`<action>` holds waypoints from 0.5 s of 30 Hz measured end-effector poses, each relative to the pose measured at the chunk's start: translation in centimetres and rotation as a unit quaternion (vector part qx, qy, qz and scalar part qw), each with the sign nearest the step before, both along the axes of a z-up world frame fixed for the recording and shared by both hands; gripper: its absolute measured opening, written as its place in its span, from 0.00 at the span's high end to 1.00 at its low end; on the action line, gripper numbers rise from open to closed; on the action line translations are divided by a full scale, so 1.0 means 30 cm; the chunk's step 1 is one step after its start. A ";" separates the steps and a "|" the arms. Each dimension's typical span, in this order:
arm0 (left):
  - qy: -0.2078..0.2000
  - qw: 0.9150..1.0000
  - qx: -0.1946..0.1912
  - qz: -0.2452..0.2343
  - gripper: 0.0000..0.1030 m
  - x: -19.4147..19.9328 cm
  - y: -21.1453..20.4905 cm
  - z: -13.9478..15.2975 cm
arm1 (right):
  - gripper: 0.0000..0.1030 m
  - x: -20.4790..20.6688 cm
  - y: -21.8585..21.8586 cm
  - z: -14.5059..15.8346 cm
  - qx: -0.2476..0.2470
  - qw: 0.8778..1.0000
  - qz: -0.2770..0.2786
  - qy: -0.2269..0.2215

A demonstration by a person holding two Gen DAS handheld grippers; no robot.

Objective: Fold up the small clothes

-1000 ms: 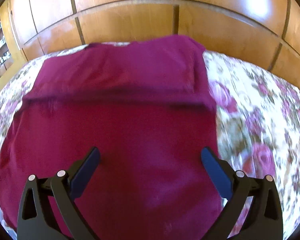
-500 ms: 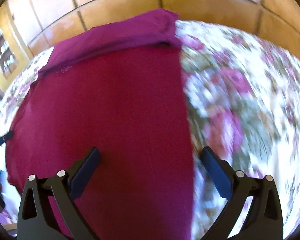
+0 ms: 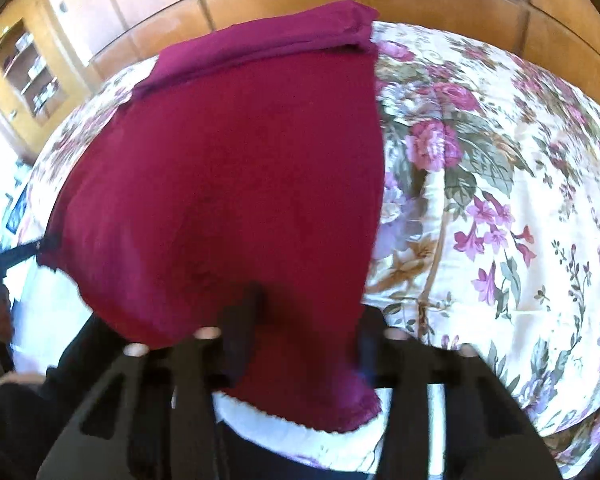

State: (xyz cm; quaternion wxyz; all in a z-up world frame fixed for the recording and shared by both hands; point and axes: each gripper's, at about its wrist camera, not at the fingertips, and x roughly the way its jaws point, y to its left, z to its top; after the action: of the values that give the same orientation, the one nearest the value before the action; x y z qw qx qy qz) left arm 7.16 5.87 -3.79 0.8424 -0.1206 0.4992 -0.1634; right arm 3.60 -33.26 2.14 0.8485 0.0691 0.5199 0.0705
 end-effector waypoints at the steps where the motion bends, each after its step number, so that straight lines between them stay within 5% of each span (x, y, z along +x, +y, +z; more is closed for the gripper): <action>1: -0.009 1.000 -0.014 -0.006 0.90 -0.002 0.007 0.028 | 0.93 0.004 -0.011 0.013 0.015 1.000 -0.001 0.000; 10: -0.064 0.989 -0.131 -0.018 0.90 0.160 0.028 0.224 | 0.92 0.208 -0.069 0.174 0.131 0.988 -0.021 -0.076; 15: -0.077 0.990 -0.120 -0.011 0.90 0.354 -0.021 0.259 | 0.92 0.430 -0.129 0.166 0.131 0.986 -0.059 -0.080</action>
State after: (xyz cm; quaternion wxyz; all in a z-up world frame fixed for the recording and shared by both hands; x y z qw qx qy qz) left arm 17.77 5.24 3.97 0.8557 -0.2026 0.4112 -0.2400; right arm 16.49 -37.14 7.12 0.8735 0.2050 0.4316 0.0931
